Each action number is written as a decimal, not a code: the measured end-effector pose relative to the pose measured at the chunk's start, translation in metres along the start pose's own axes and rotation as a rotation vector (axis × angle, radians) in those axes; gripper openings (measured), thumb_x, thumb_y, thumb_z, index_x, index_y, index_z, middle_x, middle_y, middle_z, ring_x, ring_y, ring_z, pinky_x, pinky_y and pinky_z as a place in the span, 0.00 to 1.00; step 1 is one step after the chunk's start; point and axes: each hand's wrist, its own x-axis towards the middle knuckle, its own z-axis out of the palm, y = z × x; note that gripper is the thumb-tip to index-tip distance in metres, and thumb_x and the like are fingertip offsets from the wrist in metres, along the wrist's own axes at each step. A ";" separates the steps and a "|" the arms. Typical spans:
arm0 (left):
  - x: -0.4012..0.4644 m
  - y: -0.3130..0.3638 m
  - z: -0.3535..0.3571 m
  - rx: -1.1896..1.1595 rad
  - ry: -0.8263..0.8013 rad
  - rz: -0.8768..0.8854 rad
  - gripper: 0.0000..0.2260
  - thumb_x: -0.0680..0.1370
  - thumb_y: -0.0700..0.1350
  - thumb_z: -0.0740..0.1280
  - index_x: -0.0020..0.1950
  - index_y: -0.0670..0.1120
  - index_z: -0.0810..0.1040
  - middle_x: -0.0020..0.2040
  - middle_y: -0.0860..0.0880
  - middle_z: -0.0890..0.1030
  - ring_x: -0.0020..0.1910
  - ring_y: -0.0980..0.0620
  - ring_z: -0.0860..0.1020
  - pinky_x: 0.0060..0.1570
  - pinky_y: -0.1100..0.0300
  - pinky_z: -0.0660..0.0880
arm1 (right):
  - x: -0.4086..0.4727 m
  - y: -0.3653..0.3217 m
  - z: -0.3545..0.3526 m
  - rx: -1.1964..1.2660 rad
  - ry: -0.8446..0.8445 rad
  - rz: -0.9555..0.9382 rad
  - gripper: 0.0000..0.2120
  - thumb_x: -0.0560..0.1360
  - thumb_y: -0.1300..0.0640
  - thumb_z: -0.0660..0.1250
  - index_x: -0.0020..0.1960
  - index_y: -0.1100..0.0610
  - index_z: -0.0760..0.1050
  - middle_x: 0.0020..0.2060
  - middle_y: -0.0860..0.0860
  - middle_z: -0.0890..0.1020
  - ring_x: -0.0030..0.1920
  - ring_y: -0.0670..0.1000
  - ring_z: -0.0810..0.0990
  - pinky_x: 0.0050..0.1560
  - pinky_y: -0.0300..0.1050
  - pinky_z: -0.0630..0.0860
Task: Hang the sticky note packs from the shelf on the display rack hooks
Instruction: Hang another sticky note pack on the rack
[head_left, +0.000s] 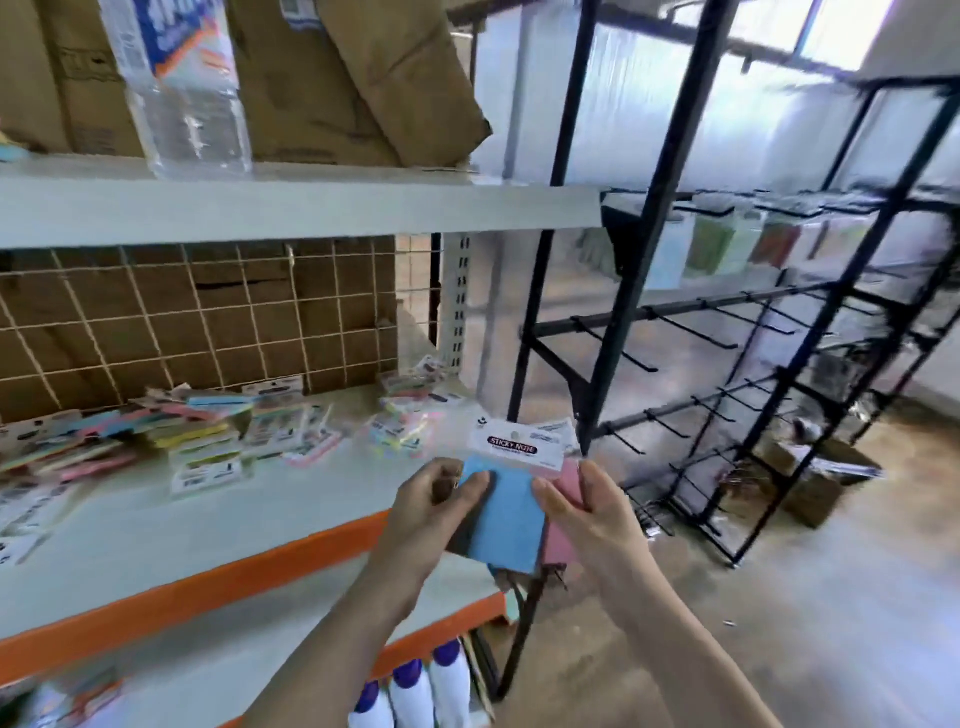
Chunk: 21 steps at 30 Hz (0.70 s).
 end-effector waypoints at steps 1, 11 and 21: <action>0.002 0.005 0.019 0.059 -0.024 0.027 0.12 0.75 0.50 0.69 0.45 0.41 0.75 0.37 0.45 0.78 0.35 0.56 0.74 0.35 0.62 0.69 | -0.003 -0.002 -0.018 -0.033 0.027 -0.010 0.15 0.70 0.52 0.75 0.47 0.60 0.74 0.39 0.52 0.81 0.37 0.47 0.77 0.38 0.42 0.74; 0.018 0.036 0.159 0.081 -0.173 0.150 0.11 0.74 0.54 0.70 0.48 0.48 0.75 0.42 0.51 0.82 0.40 0.56 0.81 0.37 0.65 0.76 | -0.015 -0.020 -0.145 -0.047 0.303 -0.099 0.03 0.76 0.58 0.67 0.49 0.55 0.74 0.38 0.49 0.82 0.37 0.45 0.78 0.36 0.39 0.72; 0.086 0.056 0.251 -0.121 -0.230 0.133 0.03 0.75 0.50 0.69 0.47 0.54 0.75 0.39 0.55 0.81 0.36 0.62 0.79 0.30 0.70 0.72 | 0.024 -0.029 -0.256 0.015 0.468 -0.031 0.07 0.76 0.65 0.66 0.52 0.56 0.75 0.45 0.59 0.82 0.40 0.56 0.78 0.40 0.56 0.76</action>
